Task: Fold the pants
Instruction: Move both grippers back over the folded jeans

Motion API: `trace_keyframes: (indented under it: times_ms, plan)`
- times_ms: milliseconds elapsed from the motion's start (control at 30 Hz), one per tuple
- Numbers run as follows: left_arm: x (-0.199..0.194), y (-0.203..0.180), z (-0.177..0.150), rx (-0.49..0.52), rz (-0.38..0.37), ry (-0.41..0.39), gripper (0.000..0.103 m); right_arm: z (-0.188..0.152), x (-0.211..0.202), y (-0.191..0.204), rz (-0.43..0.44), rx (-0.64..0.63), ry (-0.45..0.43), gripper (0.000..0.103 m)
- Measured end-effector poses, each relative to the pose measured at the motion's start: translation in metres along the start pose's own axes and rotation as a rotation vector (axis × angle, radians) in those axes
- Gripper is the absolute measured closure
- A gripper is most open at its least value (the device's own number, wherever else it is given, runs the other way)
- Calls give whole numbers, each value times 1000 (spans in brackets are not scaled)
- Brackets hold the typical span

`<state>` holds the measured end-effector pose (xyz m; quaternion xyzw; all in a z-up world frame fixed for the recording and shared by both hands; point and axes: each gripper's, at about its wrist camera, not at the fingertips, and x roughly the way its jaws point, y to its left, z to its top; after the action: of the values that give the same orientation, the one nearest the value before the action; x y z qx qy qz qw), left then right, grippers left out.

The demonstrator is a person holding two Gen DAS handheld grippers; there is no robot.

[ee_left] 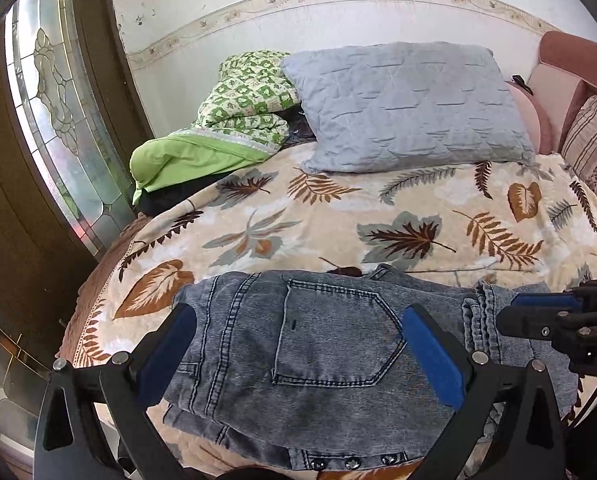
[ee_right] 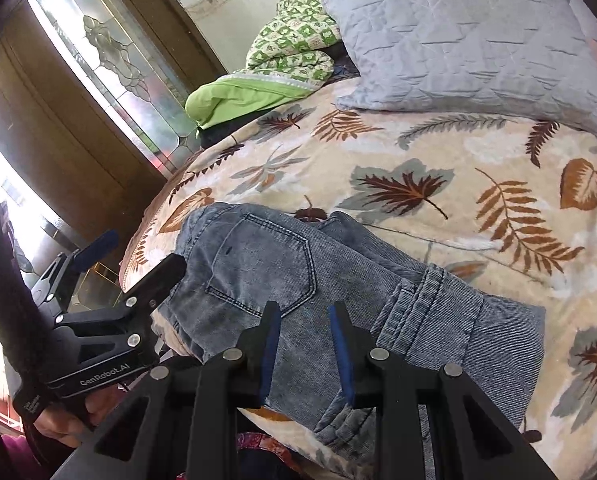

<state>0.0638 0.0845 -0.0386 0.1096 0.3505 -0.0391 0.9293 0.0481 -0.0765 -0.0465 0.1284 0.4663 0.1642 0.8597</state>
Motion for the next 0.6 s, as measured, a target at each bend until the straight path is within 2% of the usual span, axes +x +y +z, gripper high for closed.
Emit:
trace_keyframes:
  times_ms: [367,467,600]
  plan:
    - [20,-2,-4,14,-2,37,0,-3,20,-8,9,26,36,74]
    - [32,20,-14,-3,34,73,0,-10,36,-4,0,15,79,74]
    - [53,86,-37,-112,117,159,0,-26,65,6,-1,-3,155,74]
